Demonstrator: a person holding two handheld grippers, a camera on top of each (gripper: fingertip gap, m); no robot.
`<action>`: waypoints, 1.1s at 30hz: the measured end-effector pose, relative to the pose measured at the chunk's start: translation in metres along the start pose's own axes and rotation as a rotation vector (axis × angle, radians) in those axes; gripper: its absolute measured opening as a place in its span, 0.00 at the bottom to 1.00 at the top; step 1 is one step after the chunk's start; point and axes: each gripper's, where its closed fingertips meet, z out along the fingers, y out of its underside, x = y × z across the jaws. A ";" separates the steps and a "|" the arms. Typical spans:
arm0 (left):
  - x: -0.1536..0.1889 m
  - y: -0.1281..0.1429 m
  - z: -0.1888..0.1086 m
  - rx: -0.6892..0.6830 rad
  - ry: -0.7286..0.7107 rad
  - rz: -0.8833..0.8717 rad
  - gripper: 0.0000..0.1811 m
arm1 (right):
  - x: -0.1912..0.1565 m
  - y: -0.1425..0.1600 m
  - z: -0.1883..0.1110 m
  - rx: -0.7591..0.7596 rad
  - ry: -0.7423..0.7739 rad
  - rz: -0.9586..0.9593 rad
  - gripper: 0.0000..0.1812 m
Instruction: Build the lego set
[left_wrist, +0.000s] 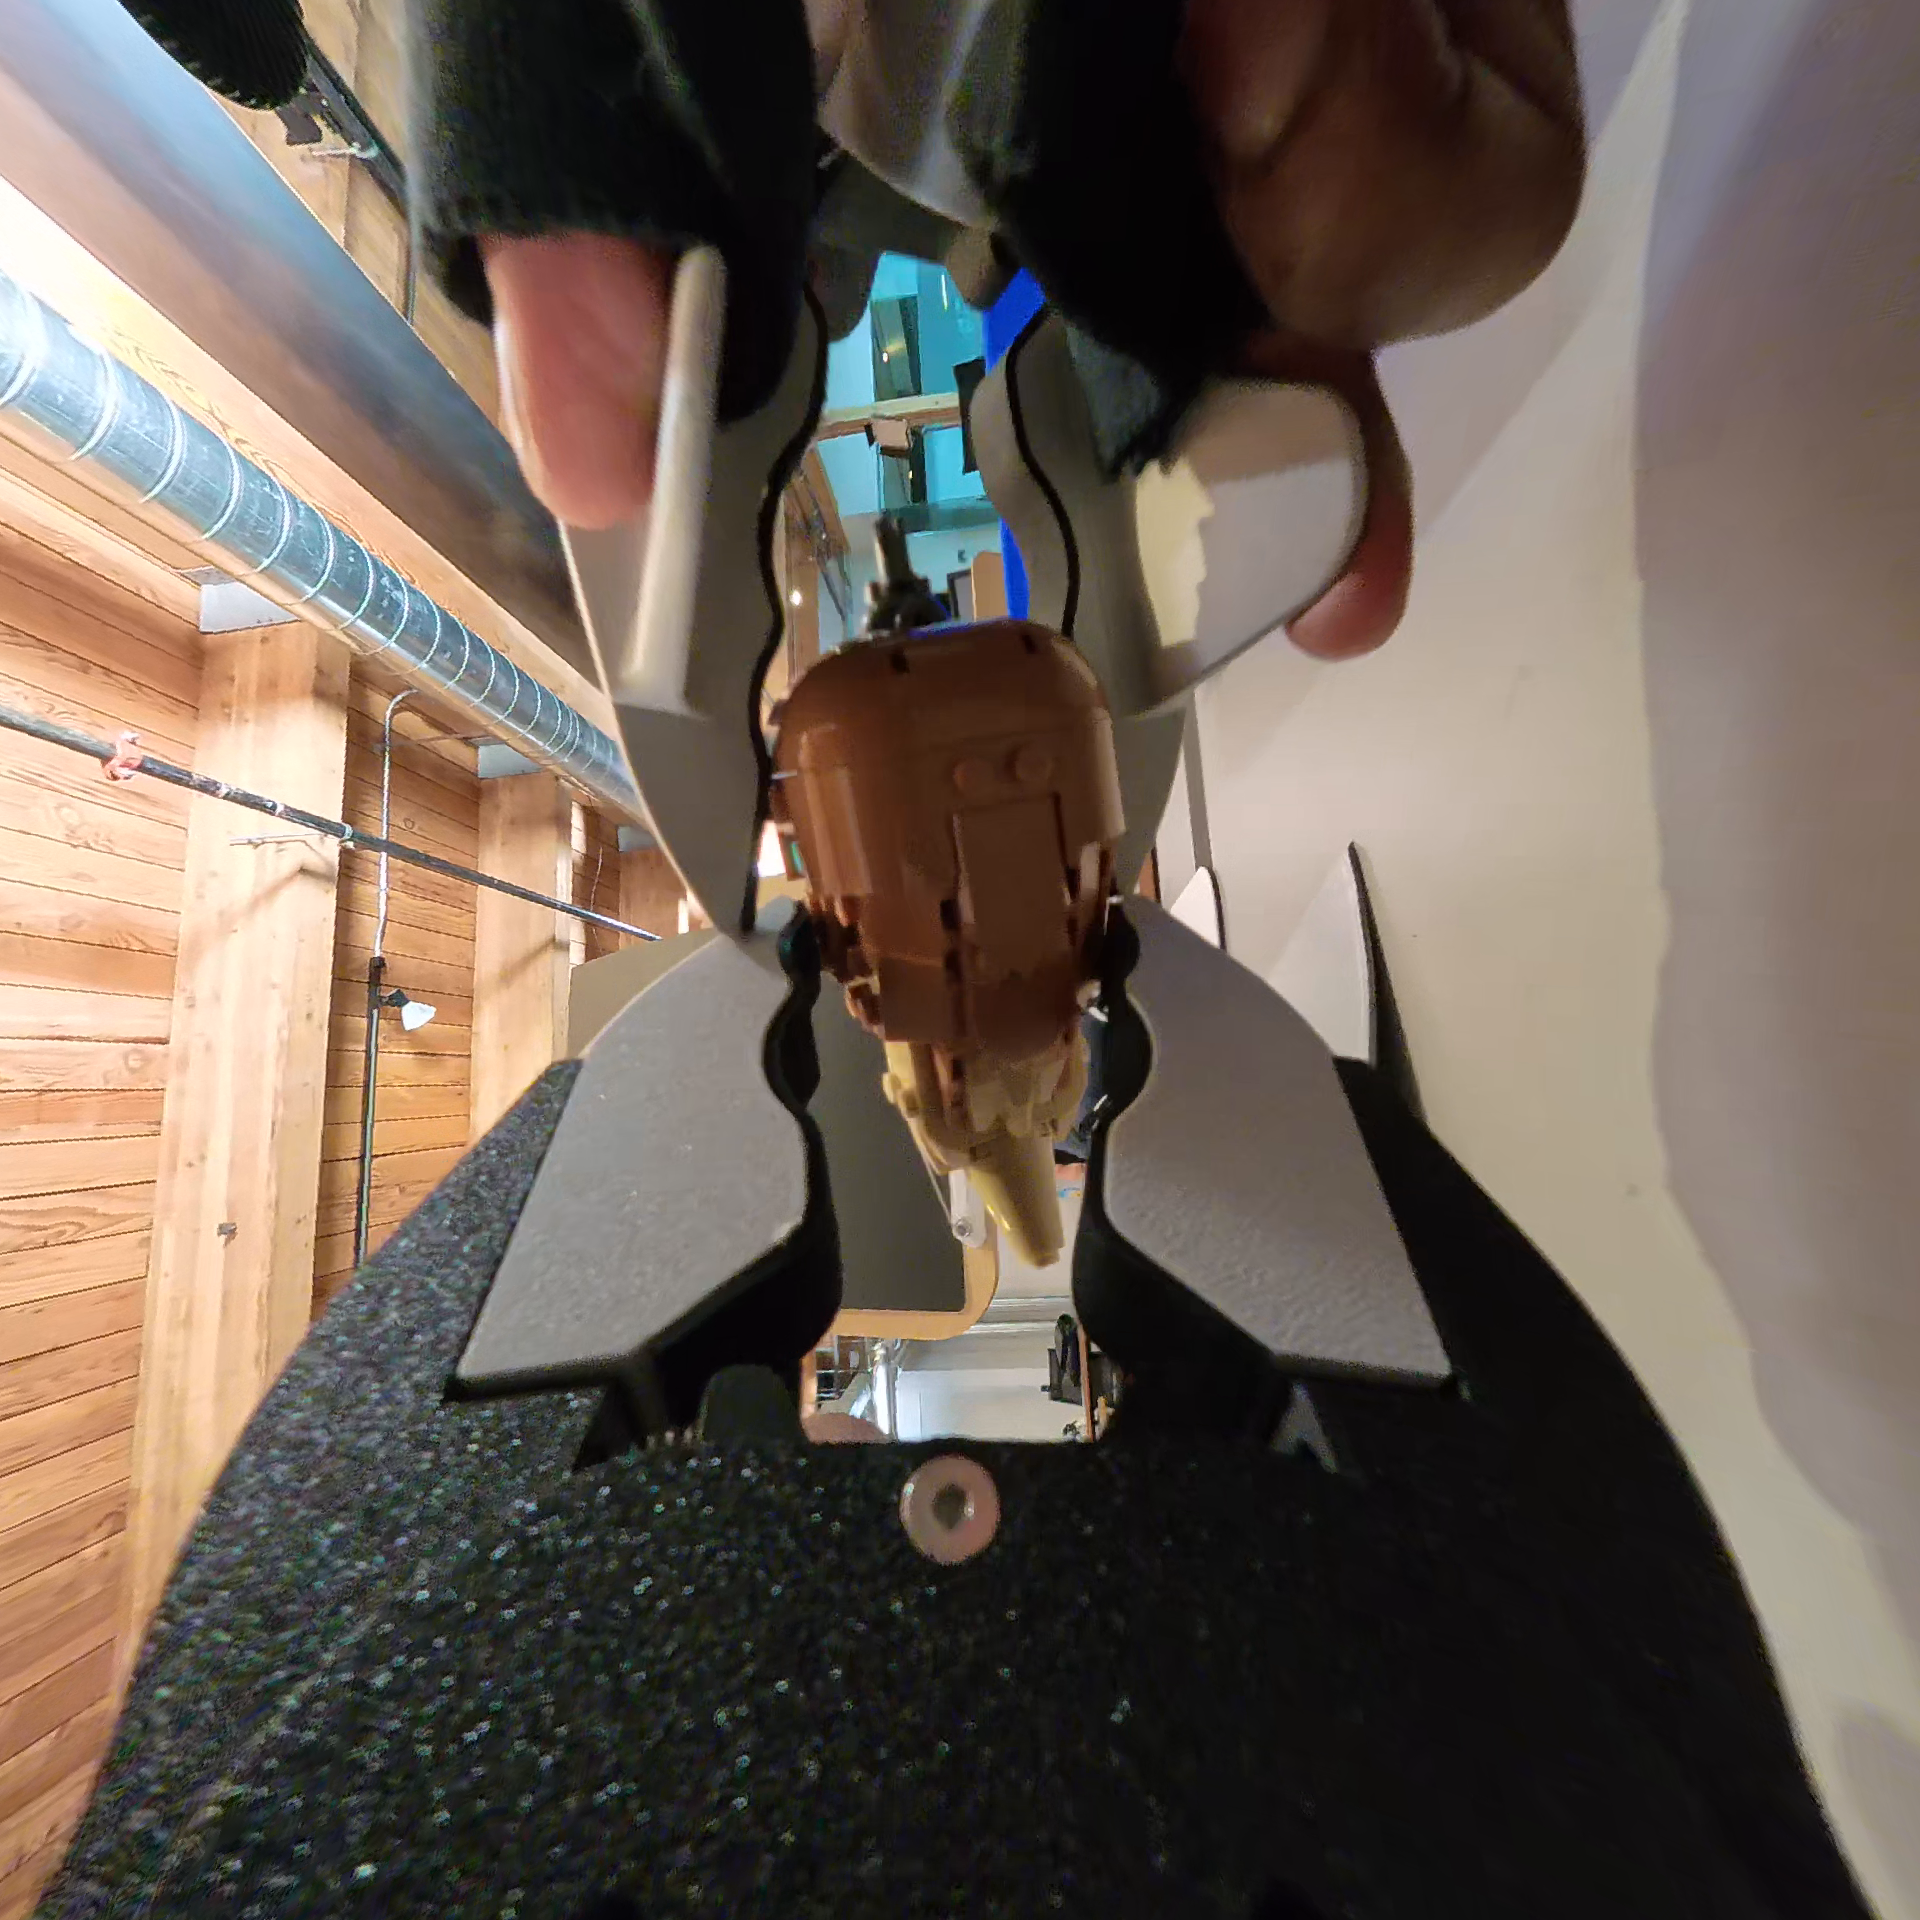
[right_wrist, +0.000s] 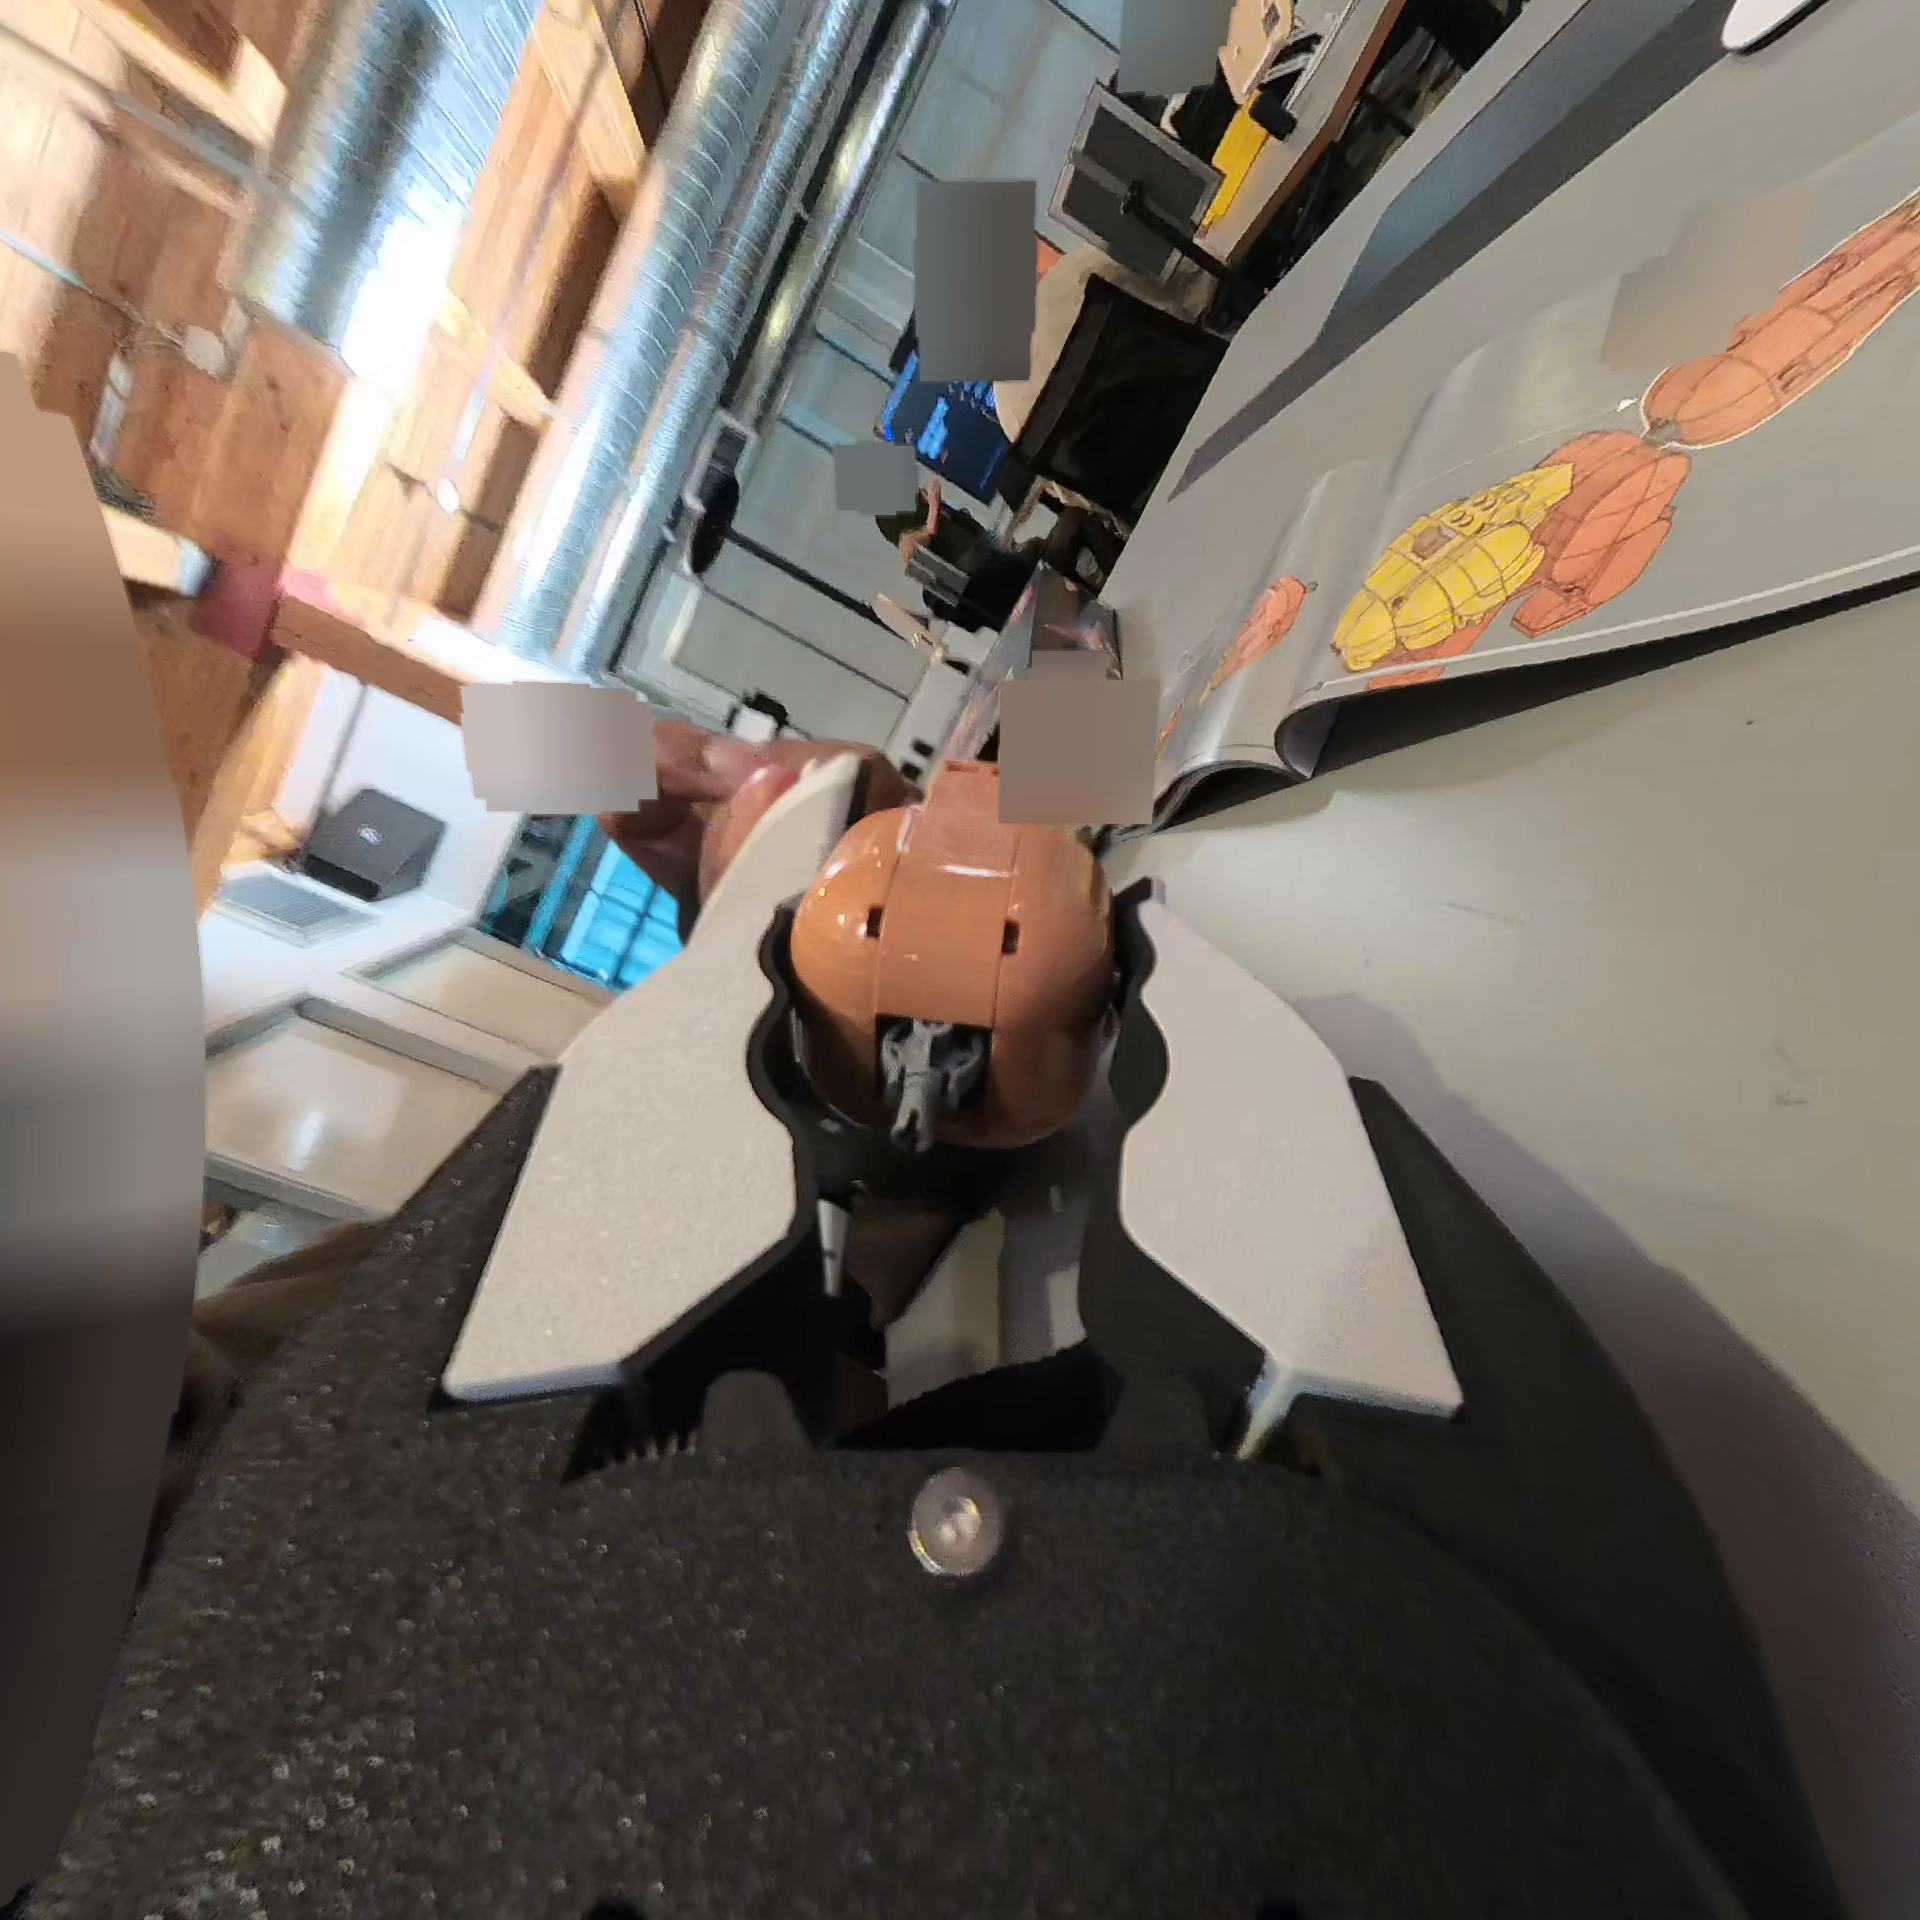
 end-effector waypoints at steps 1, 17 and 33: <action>0.000 0.000 0.000 0.002 -0.001 -0.009 0.29 | 0.000 0.000 0.000 -0.004 -0.001 -0.007 0.33; 0.011 -0.002 -0.003 0.110 0.104 -0.290 0.46 | -0.004 -0.006 -0.001 0.030 -0.102 0.122 0.33; -0.007 0.005 -0.022 0.381 0.915 -2.155 0.41 | -0.003 -0.002 0.002 0.014 -0.072 -0.008 0.33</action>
